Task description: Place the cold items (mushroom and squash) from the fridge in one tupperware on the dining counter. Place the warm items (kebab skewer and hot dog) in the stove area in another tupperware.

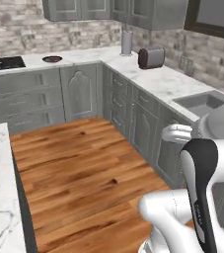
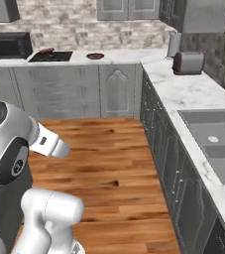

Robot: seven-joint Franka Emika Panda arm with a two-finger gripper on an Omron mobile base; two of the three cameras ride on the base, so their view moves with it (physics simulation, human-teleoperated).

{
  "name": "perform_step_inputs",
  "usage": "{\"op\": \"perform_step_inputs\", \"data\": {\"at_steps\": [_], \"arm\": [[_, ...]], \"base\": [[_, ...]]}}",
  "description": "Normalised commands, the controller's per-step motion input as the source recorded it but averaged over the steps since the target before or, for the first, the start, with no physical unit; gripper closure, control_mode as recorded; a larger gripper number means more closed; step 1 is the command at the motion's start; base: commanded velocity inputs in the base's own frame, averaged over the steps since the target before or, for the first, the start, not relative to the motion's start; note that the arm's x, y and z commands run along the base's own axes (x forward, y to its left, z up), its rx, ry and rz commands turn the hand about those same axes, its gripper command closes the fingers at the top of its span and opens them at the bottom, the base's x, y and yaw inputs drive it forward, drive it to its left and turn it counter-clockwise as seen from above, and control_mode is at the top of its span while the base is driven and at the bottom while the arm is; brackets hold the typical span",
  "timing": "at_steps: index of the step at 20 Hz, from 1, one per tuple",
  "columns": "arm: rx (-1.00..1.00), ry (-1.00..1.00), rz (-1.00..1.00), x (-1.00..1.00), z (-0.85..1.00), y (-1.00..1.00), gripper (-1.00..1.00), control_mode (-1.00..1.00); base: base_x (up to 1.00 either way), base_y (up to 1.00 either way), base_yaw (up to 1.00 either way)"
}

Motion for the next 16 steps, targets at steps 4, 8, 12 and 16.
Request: {"op": "perform_step_inputs", "data": {"at_steps": [4,8,12,16], "arm": [[0.0,0.0,0.0,0.0,0.0,0.0,-1.0,1.0],[0.0,0.0,0.0,0.0,0.0,0.0,-1.0,1.0],[0.0,0.0,0.0,0.0,0.0,0.0,-1.0,1.0],[0.0,0.0,0.0,0.0,0.0,0.0,-1.0,1.0]], "base": [[1.0,-0.03,0.12],[1.0,0.0,0.06],[1.0,0.0,0.03],[1.0,0.0,0.04]]}}
